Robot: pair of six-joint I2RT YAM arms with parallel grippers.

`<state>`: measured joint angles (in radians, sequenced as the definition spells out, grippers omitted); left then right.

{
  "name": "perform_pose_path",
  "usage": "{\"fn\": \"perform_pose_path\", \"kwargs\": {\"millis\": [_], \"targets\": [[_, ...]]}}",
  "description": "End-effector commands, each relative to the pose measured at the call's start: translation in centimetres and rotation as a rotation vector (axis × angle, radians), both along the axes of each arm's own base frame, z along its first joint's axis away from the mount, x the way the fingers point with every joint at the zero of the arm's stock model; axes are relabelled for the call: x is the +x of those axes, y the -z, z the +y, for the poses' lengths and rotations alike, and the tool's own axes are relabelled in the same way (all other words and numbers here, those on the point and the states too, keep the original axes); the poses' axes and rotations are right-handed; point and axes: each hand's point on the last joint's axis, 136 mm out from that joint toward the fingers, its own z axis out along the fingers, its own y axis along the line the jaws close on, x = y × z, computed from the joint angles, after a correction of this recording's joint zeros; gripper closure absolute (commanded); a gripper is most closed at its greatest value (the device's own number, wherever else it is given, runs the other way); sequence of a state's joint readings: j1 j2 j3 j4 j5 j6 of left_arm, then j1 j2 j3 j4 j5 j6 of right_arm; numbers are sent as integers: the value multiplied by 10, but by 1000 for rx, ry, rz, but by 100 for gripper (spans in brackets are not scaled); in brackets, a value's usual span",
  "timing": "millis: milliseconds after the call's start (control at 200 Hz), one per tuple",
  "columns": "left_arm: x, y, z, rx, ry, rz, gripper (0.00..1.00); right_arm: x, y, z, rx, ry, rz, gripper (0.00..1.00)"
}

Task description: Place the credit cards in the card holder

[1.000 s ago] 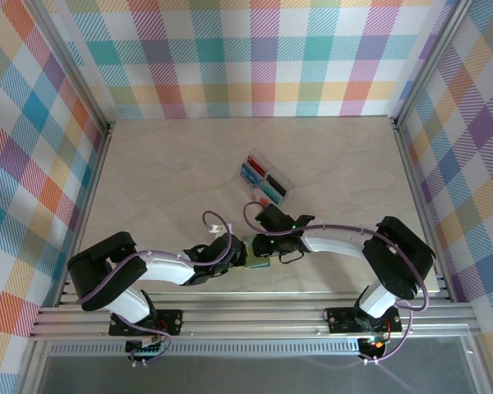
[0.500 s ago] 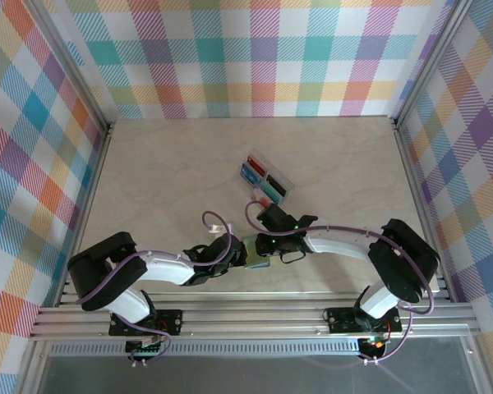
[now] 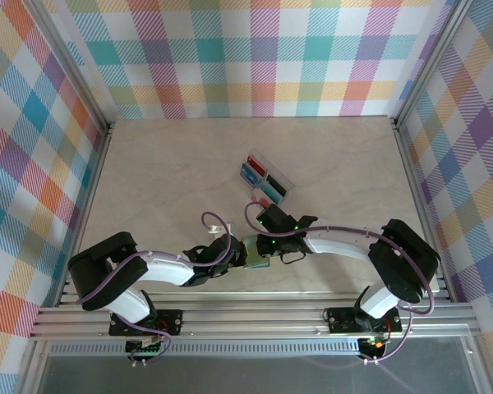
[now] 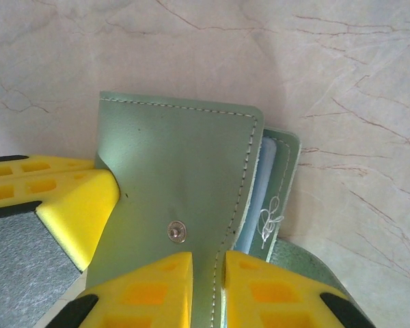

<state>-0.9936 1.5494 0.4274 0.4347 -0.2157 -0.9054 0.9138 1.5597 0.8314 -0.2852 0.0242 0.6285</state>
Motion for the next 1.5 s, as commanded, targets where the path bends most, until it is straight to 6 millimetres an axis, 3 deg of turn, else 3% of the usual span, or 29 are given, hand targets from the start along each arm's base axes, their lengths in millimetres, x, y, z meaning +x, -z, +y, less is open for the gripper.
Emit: {"fn": "perform_pose_path", "kwargs": {"millis": [0, 265, 540, 815, 1175, 1270, 1450, 1495], "targets": [[-30, 55, 36, 177, -1, 146, 100, -16, -31, 48, 224, -142, 12, 81], [-30, 54, 37, 164, -6, 145, 100, -21, -34, 57, 277, -166, 38, 75], [-31, 51, 39, 156, -12, 137, 100, -11, -10, 34, 118, -69, 42, 70], [-31, 50, 41, 157, -17, 132, 100, -9, 4, 17, 26, -12, 52, 72], [-31, 48, 44, 158, -27, 128, 100, -13, 17, 10, -2, -3, 66, 73], [-30, 48, 43, 160, -24, 129, 100, -15, 14, 12, 26, -16, 62, 77], [-30, 49, 36, 152, -1, 126, 100, -13, -4, 11, 63, -26, 16, 100], [-31, 45, 30, 151, 17, 109, 100, -11, -11, 7, 58, -16, -8, 100]]}}
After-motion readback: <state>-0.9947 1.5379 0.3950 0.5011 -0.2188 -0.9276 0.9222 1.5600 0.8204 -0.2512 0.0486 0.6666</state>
